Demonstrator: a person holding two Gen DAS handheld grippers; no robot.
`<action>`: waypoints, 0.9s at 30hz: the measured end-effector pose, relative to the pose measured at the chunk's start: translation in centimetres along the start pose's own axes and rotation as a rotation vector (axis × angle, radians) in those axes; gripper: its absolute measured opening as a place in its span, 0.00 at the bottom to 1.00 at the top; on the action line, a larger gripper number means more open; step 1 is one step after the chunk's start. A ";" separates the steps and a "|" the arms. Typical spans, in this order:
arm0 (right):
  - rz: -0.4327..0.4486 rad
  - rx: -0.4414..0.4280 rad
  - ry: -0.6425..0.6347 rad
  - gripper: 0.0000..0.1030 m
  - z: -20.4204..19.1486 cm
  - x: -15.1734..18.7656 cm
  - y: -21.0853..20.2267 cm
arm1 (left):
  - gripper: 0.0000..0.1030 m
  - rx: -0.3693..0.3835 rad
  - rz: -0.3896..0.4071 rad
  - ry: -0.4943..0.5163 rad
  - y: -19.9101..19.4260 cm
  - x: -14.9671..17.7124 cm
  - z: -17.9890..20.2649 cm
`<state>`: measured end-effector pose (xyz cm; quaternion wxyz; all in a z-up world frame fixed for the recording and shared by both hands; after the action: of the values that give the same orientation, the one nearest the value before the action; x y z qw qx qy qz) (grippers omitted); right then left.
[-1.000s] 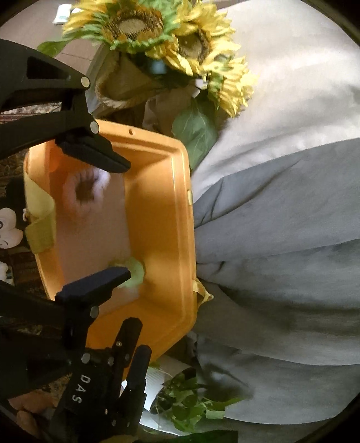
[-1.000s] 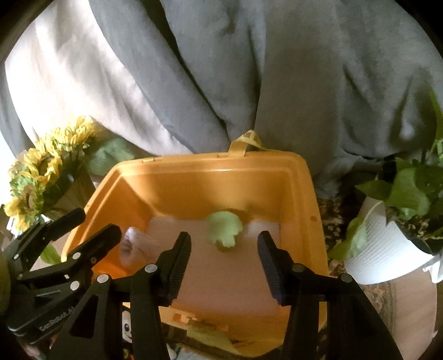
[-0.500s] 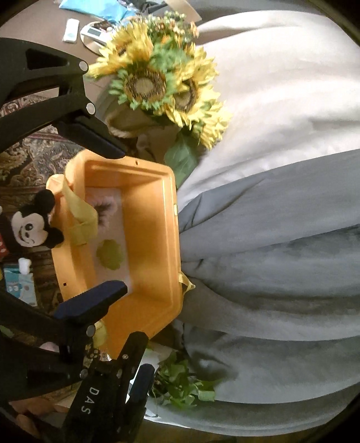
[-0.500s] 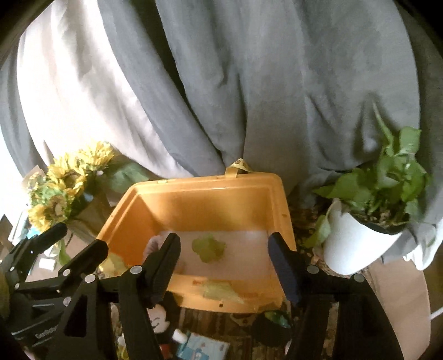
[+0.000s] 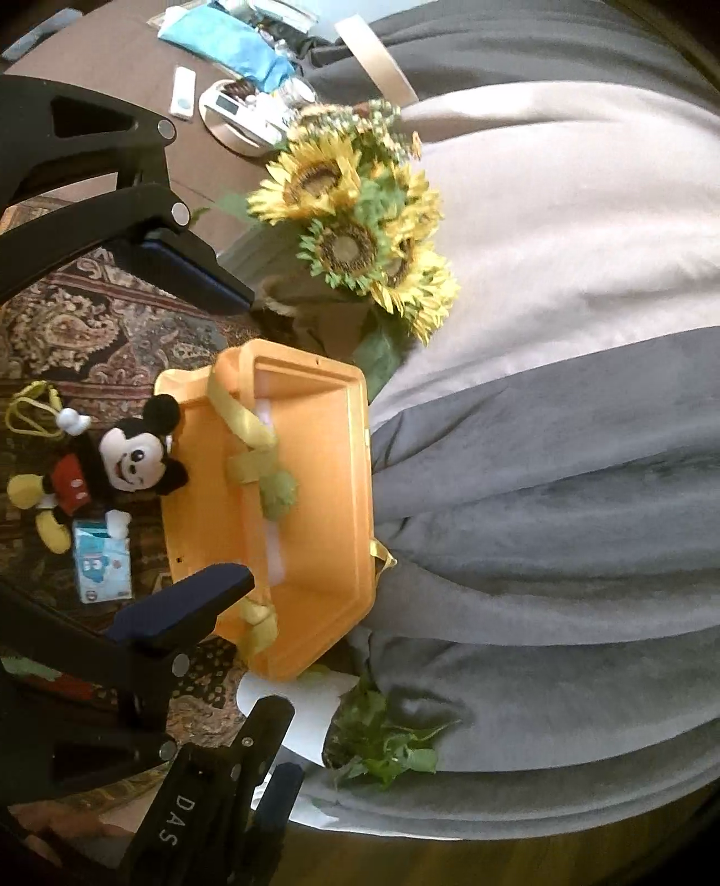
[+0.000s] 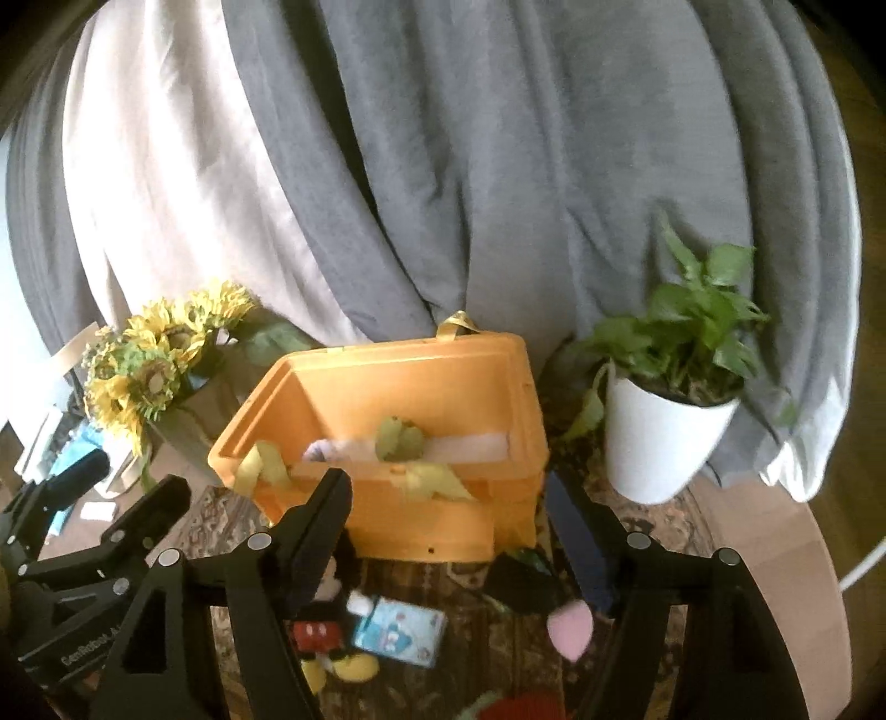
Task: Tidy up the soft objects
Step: 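Open both tools to drop the items and withdraw from the crate, then grasp the yellow cord with the left tool while the right tool grasps the red fluffy ball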
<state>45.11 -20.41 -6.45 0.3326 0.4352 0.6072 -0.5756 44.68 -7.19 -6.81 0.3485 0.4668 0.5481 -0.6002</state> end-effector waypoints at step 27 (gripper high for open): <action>0.038 0.186 0.086 0.71 1.0 8.9 -8.9 | 0.89 -0.040 0.055 0.047 -8.0 7.4 -2.7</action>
<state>33.35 -19.70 -10.97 0.2755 0.4998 0.5566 -0.6038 35.31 -2.58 -11.03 0.3612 0.4884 0.5550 -0.5683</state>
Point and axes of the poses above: each gripper's, at about its wrist camera, not at the fingertips, and y roughly the way its jaws point, z to its right, x to its underside, the point moved 10 cm from there along y, roughly the way its jaws point, and after that the axes turned 12 degrees about z, right-handed, at the moved point
